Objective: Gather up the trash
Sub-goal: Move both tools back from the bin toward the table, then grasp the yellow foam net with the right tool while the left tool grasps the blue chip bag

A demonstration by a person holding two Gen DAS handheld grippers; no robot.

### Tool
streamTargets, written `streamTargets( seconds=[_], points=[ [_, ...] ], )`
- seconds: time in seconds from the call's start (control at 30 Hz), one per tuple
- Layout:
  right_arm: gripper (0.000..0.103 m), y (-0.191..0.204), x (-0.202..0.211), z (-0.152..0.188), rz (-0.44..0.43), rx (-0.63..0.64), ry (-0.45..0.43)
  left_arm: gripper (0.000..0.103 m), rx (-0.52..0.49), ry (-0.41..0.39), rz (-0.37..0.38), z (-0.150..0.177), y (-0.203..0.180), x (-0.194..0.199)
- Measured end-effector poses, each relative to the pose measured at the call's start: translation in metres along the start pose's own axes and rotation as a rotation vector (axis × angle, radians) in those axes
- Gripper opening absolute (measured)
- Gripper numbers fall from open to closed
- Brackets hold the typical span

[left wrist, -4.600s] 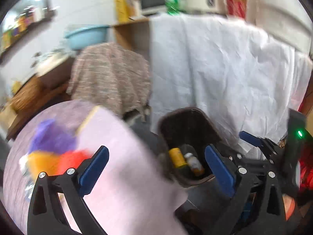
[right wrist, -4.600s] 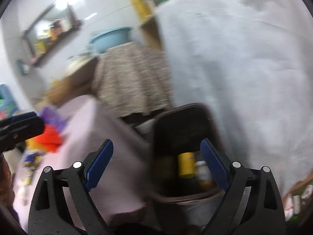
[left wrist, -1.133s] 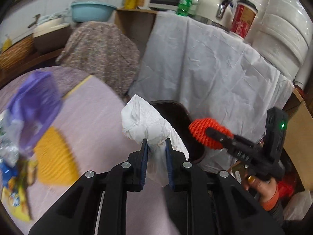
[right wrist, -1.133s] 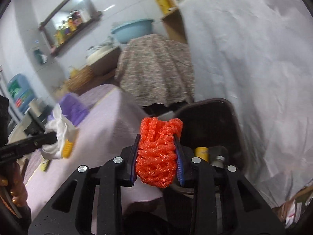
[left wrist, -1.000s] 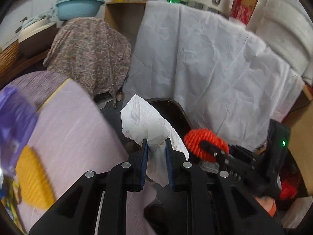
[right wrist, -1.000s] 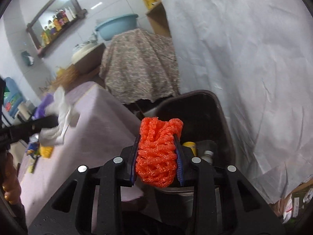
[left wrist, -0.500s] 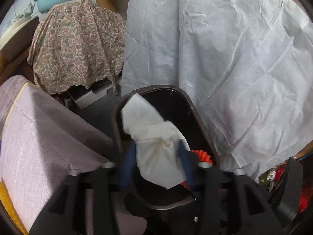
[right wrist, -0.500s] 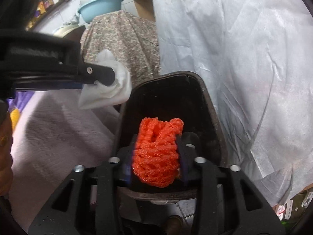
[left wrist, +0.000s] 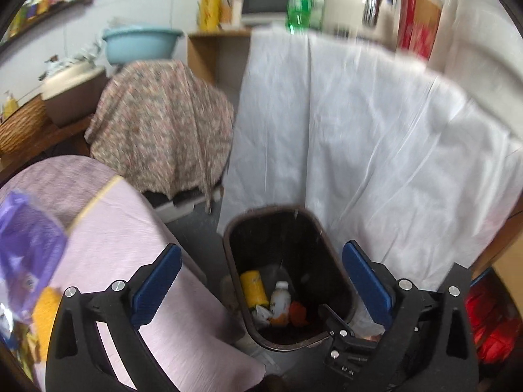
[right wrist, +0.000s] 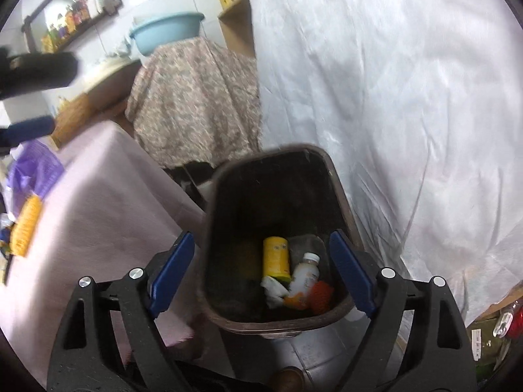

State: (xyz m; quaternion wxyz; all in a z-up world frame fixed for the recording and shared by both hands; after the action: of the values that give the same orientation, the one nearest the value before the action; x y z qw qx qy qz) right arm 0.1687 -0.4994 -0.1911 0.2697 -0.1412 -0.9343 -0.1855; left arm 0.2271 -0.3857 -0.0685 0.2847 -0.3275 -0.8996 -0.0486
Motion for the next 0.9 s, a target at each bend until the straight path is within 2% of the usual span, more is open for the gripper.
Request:
streamTargets(
  seconds=[0.17,0.33,0.47,0.57,0.9],
  points=[
    [0.088,0.042,0.032,-0.024,-0.056,0.049,-0.080,0.097,-0.030,-0.097,-0.021,-0.006,0.019,0.058],
    [0.089,0.099,0.058,-0.040,-0.147,0.124,-0.129,0.098,-0.018,-0.189,-0.027,0.003,0.050,0.114],
    [0.092,0.145,0.069,-0.043,-0.229,0.174,-0.133,0.098,0.010,-0.201,-0.100,0.014,0.086,0.146],
    [0.094,0.179,0.075,-0.041,-0.301,0.203,-0.126,0.098,0.028,-0.215,-0.211,0.027,0.119,0.168],
    [0.095,0.273,0.083,-0.014,-0.455,0.293,-0.060,0.097,0.100,-0.136,-0.414,0.091,0.216,0.222]
  ],
)
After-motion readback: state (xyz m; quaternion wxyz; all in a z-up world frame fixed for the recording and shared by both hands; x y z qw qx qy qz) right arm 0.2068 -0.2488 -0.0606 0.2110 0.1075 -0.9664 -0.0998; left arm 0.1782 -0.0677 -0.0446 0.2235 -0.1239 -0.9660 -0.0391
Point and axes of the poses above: each gripper's, at about its wrist camera, not at the fingertips, and x roughly against the way its jaws point, y to its left, z to its underside, the point moved 9 cm from there along -x, roughly the way its jaws point, and after that the axes turned 8 degrees about -y, right-handed, at the moved point
